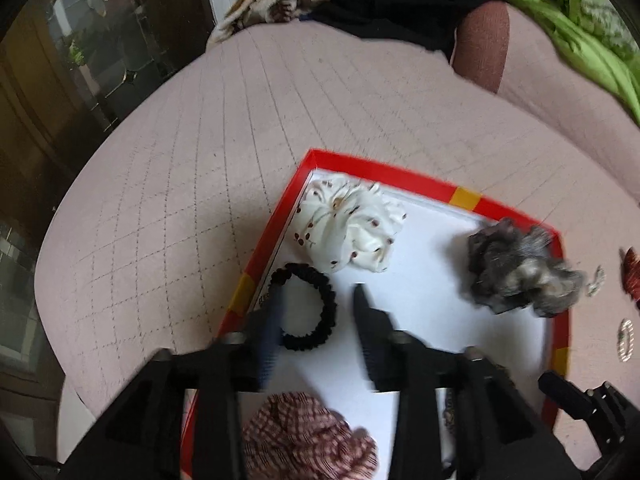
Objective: Organize jewelry
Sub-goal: 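Open both grippers to drop the bracelet and hair tie into the tray, then move both tools toward the pearl bracelet and black hair claw clip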
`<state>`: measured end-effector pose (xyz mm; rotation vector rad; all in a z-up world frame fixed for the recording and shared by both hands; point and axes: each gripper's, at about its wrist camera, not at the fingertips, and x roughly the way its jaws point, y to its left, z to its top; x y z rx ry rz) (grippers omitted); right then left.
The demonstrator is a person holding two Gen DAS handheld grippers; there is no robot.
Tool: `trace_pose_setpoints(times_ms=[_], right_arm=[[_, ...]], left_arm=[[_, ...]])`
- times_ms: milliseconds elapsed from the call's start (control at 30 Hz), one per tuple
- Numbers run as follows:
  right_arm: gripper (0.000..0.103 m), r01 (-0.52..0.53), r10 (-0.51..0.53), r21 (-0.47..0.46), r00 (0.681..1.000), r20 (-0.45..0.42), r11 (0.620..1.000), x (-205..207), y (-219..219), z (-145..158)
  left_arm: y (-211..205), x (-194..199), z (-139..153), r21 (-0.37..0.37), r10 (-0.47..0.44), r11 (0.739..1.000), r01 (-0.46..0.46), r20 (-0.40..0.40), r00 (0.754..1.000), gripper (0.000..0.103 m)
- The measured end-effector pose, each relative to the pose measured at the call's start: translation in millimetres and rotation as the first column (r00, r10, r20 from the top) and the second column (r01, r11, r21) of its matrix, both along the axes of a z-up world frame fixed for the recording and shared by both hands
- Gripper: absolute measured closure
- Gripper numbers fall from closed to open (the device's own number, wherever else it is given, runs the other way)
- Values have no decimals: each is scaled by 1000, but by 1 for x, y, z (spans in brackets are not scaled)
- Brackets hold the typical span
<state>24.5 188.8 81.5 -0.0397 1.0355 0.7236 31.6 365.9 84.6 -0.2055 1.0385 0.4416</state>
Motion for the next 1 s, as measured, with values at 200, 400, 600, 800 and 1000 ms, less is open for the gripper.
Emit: trace_pose_setpoints(times_ms=[200,400,600,800,1000], right_arm=[[56,-1,0,7,998,69,1000,-18,-20,22],[56,26,-28,16,991,129,1000,-39,-58,43],[55,75,-77,16,985,156,997,-53,-104,53],[55,153,-153,14,971,185,988,-61,-157,60],[55,242,-237,-6,953,189,970,-63,-207,58]], left_arm=[[-25,-22,30,-25,11,1000,-10,60,998,55],[-69,-46,62,9,-39,999,38,108,993,55],[-117,-66,87,60,-93,995,84,163,982,53],[-169,-79,104,123,-174,981,153,186,967,50],[-212,-84,112,119,-245,967,225,191,951,49]])
